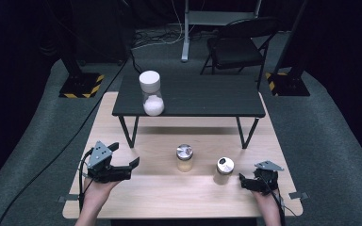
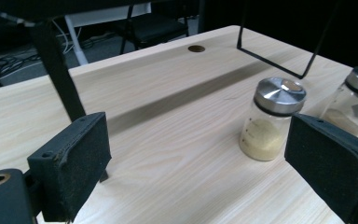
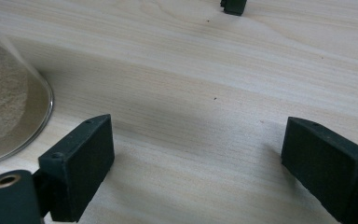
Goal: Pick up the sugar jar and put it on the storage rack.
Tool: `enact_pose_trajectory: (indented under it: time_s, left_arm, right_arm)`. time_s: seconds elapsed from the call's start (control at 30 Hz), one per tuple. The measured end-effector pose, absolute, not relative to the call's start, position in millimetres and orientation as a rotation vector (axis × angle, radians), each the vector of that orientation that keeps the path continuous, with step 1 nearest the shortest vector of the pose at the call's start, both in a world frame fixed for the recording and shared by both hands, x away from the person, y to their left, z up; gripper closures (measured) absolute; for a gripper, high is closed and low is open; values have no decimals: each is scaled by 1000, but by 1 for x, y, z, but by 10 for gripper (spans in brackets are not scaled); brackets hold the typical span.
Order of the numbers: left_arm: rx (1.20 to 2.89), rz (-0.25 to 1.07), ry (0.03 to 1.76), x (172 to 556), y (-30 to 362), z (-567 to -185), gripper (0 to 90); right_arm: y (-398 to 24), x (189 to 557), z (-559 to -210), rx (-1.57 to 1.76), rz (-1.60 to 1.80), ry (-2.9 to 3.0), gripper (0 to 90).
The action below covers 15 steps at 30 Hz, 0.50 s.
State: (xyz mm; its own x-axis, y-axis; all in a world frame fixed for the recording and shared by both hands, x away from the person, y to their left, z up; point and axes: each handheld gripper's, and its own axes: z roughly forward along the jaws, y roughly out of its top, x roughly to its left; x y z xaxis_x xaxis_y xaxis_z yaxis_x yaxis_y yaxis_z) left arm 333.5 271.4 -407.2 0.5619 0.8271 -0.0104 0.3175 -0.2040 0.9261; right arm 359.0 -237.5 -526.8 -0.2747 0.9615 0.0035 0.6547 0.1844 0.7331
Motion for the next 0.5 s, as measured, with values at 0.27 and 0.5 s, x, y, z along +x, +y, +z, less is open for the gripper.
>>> enact_pose_trajectory:
  time_s: [0.27,0.5]
  left_arm:
    - [1789,602,961,335,272,-421,57]
    - [1811,590,975,336,274,-434,50]
  right_arm:
    - [-238,359,-527,1513,877,2002,85]
    - [-238,359,-527,1512,877,2002,85]
